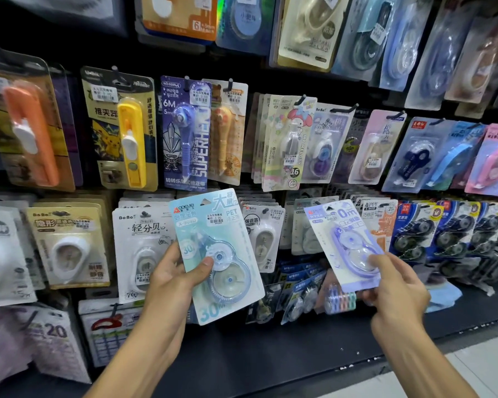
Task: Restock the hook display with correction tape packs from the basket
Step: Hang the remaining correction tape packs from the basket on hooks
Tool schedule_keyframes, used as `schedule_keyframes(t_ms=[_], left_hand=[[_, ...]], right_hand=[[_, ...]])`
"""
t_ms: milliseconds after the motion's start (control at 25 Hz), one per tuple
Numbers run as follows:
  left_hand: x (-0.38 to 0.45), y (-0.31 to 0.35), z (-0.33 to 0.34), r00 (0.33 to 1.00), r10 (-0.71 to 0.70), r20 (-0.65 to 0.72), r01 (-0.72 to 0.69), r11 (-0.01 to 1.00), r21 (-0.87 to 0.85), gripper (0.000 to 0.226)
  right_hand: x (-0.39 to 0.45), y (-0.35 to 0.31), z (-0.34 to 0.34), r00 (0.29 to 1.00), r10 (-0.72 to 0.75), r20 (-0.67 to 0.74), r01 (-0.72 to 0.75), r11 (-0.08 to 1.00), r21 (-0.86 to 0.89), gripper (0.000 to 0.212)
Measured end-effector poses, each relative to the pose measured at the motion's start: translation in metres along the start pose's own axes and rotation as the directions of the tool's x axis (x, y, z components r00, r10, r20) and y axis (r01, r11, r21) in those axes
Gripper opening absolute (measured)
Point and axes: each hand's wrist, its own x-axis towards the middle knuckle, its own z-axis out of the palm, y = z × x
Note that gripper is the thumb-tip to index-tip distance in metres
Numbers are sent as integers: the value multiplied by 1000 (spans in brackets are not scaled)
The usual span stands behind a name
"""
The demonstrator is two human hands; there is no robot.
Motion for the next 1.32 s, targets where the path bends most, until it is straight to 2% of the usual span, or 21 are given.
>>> schedule_keyframes(t_ms=[520, 760, 920, 1040, 1120, 1200, 1240, 1320], left_hand=[[-7, -10, 0, 999, -33, -1, 33, 999, -2, 33], [-6, -14, 3, 999, -40, 6, 40, 999, -12, 34], [-6, -15, 3, 999, -47, -2, 47, 999, -17, 34], [-8, -13, 5, 999, -48, -1, 48, 999, -4, 33], [-8, -12, 8, 999, -40, -10, 40, 999, 21, 33], [-8, -15, 11, 999, -41, 2, 41, 999, 30, 35], [-9, -15, 16, 999, -45, 23, 44, 999, 26, 37], [-9, -16, 25, 994, -57, 89, 55, 998, 28, 38]], right_hand=[[5, -6, -1, 999, 13, -45, -12, 1000, 10, 31], [4, -11, 4, 996, 69, 63, -70, 997, 17, 36], [6, -15, -2, 995, 92, 34, -93, 996, 18, 37], [2, -18, -3, 981, 132, 144, -132, 991, -10, 46], [-9, -14, 0, 947, 202, 249, -199, 979, -39, 65], [-29, -5, 6, 882, 237, 407, -177, 968, -179, 75], [-42, 2, 10, 804, 263, 533, -150, 958, -246, 73], [-66, 14, 20, 584, 322, 745, -113, 941, -318, 56]])
